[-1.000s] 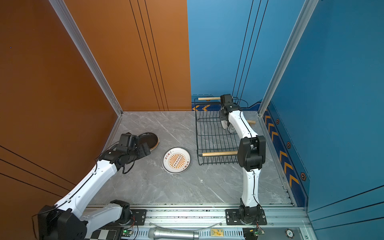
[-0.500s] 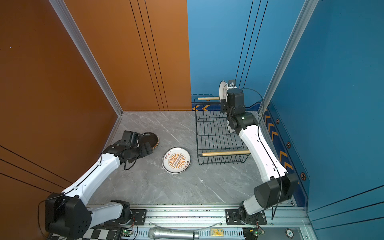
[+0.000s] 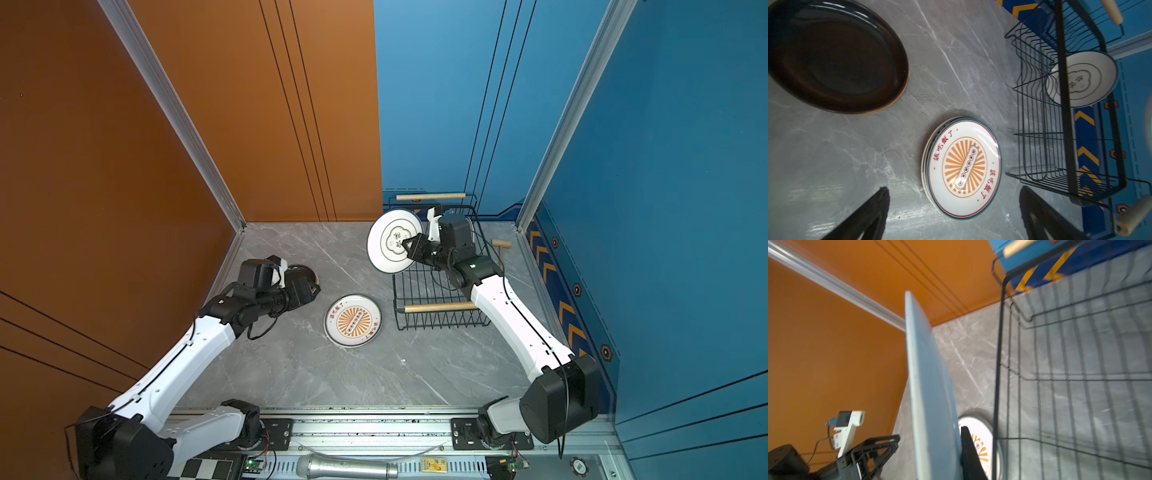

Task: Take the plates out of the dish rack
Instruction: 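Lift the white plate out toward the left gripper while the left gripper reaches, then grasp the white plate's rim with the left gripper beside the right gripper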

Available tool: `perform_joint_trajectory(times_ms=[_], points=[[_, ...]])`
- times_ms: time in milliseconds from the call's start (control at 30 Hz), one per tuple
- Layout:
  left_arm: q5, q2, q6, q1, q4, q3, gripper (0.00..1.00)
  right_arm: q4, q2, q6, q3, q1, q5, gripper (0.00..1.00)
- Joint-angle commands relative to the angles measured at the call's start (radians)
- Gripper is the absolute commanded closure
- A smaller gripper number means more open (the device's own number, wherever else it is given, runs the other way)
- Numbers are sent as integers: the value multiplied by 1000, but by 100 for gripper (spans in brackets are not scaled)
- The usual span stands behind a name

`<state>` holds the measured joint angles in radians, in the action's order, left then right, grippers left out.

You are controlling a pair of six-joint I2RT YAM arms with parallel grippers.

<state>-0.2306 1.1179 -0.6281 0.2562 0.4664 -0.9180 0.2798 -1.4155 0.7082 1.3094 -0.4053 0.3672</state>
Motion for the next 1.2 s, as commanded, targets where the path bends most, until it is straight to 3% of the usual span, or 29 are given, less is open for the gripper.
perform_joint_trajectory(times_ms=[0,233,533,867,933,1167], points=[[-144,-32,-56,6,-137,34,2,-121,-20,138,4,-52,139,100],[-256,-41,-143,6,-355,91,2,-202,-116,202,1,-147,186,100],[-286,4,-168,-6,-421,90,2,-324,-170,269,-37,-173,230,100],[-352,45,-178,-6,-488,84,31,-382,-214,294,-31,-177,309,99],[-354,55,-179,-7,-488,82,42,-392,-225,294,-29,-184,315,98],[-365,80,-207,-13,-515,84,55,-382,-248,276,-11,-205,324,96]])
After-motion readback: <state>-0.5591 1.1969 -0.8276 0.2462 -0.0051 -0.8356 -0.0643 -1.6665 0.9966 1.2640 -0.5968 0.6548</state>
